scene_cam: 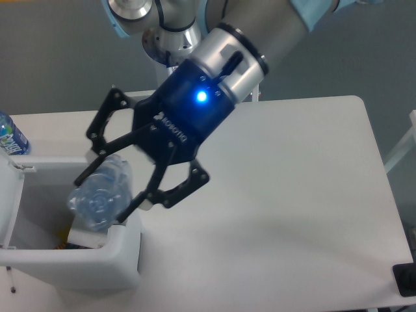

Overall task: Place the trash in the trash can
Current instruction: 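Lift the bottle and carry it over the bin, then lower the bottle into the bin and open the gripper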

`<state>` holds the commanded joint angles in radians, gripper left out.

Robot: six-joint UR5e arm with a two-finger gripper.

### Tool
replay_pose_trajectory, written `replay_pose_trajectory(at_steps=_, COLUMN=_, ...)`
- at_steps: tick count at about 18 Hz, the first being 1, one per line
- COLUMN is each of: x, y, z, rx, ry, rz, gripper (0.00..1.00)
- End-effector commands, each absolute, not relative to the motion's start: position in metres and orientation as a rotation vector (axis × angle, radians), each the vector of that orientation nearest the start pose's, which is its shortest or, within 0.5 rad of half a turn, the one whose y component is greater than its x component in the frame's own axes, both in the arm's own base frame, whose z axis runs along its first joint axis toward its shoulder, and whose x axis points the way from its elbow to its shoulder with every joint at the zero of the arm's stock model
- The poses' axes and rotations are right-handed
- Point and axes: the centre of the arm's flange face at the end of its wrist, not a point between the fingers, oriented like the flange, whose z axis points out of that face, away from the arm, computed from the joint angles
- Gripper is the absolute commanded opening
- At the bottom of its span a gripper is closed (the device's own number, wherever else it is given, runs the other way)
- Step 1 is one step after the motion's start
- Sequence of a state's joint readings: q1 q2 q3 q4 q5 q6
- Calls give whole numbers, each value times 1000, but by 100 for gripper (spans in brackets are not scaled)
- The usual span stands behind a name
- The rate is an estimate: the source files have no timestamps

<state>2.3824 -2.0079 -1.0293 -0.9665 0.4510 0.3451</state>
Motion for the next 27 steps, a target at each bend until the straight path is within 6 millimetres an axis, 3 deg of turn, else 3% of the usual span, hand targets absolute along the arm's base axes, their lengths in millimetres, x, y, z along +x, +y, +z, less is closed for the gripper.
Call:
replay_pose_trajectory(at_steps=9, x=-289, y=667, z=593, rx=-1959, ry=108, rz=-619, gripper=54)
replay_pose_trajectory(at_steps=14, x=-256, y=688, z=560, rx=-2002, ry=176, rz=-529, gripper=54)
replay_pose_trajectory(at_steps=16, x=-252, y=690, z=555, rx=-2010, ry=176, rz=-537, gripper=55)
replay_pose_trajectory(at_steps=21, x=-245, y=689, z=540, rx=-2016, ry=231, rz=-523, gripper=74)
replay_pose_trajectory(at_steps=23, x=-242, y=685, z=541, rx=-2017, ry=230, rz=-524, gripper=77)
replay_pose_trajectory(at_steps=27, x=-257, y=667, z=540, rx=-2022, ry=203, rz=-506, gripper=83)
